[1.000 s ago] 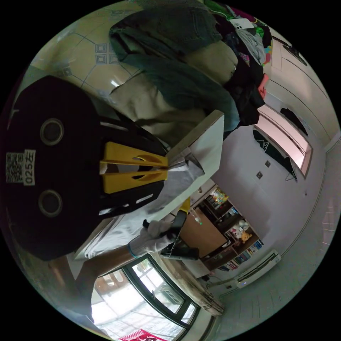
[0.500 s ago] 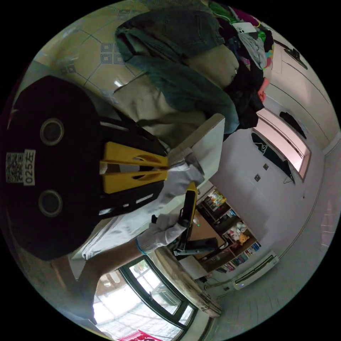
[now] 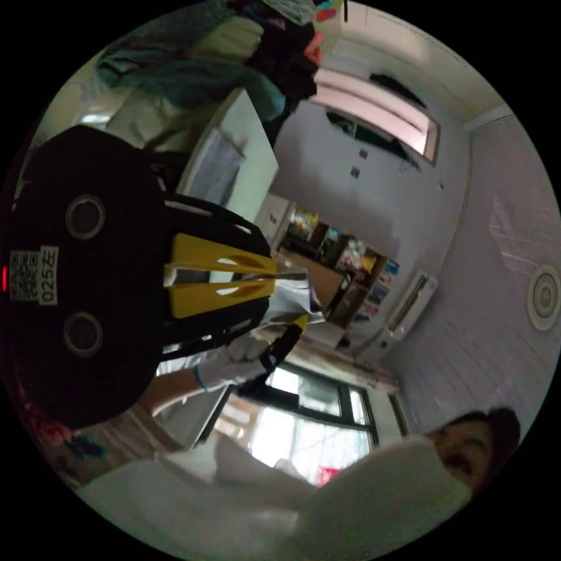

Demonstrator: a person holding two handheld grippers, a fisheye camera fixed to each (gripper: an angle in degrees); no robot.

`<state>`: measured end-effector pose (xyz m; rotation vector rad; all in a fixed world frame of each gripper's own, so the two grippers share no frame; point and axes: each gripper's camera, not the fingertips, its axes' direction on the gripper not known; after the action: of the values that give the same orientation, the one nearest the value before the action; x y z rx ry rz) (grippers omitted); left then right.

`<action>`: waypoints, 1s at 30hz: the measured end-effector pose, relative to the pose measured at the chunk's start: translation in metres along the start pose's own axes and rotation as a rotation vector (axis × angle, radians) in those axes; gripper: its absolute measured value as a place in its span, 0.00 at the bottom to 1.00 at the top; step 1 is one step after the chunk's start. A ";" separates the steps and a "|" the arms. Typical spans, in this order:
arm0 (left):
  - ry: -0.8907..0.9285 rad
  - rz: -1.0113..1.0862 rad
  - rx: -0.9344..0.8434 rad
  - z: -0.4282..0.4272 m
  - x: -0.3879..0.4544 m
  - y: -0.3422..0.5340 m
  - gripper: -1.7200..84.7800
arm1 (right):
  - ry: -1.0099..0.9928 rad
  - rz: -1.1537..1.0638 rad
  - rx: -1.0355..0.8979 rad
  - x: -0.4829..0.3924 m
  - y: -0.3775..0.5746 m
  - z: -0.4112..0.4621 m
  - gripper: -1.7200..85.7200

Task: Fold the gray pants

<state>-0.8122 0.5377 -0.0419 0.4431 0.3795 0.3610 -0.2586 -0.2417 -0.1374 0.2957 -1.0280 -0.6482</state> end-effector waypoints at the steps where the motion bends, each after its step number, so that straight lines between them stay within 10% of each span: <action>1: -0.057 -0.051 -0.040 0.005 -0.017 0.000 0.00 | -0.035 -0.011 -0.070 0.007 -0.002 0.039 0.01; 10: -0.372 -0.271 -0.308 0.085 -0.118 0.032 0.00 | -0.332 0.166 -0.662 0.051 0.044 0.310 0.01; 24: -0.402 -0.455 -0.282 0.102 -0.155 0.038 0.11 | -0.423 0.165 -0.708 0.062 0.059 0.342 0.16; 30: -0.350 -0.473 -0.249 0.123 -0.157 0.033 0.02 | -0.363 0.059 -0.732 0.036 0.053 0.341 0.06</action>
<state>-0.9043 0.4582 0.1193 0.1569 0.0871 -0.1318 -0.5214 -0.1996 0.0846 -0.5065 -1.0635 -0.9978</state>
